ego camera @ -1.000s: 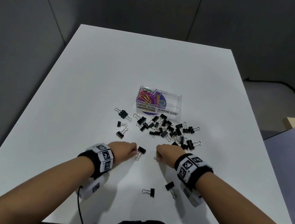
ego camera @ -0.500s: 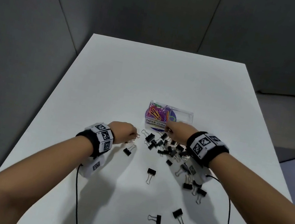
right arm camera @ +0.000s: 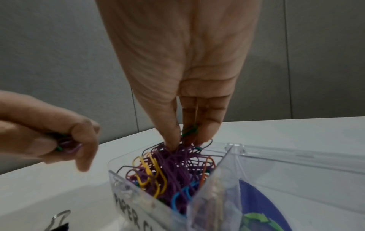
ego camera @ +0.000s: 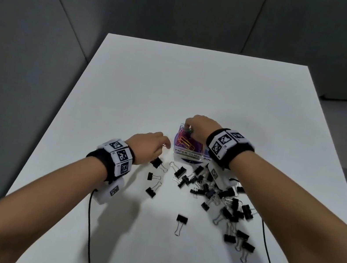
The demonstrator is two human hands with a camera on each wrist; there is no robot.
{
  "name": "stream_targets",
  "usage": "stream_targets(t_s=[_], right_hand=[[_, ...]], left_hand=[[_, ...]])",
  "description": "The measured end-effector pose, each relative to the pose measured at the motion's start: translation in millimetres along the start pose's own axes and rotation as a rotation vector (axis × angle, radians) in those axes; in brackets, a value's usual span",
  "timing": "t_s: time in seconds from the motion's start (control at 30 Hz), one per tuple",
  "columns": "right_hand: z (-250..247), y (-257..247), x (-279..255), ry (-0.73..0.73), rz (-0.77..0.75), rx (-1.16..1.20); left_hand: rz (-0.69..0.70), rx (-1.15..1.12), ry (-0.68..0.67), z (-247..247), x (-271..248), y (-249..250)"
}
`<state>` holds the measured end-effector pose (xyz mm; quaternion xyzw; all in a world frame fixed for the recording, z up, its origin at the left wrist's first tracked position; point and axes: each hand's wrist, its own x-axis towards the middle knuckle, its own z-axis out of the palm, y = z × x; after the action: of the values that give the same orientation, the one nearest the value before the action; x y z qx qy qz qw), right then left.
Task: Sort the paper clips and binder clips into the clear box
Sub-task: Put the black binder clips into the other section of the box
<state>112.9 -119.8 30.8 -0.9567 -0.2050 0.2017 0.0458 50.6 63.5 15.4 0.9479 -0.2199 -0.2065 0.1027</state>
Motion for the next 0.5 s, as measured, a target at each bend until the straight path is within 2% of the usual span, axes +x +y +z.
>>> stream_targets(t_s=[0.13,0.33,0.5], right_hand=[[-1.6,2.8,-6.1,0.047,-0.029,0.052],[6.5,18.1,-50.0,0.325,-0.039,0.159],[32.3,41.8,-95.3,0.404,0.071,0.225]], left_hand=[[0.036,-0.029,0.051,2.4,5.9,1.2],[0.115,0.010,0.172,-8.6,25.5,22.0],[0.171,0.109,0.167,-14.6,62.1,50.5]])
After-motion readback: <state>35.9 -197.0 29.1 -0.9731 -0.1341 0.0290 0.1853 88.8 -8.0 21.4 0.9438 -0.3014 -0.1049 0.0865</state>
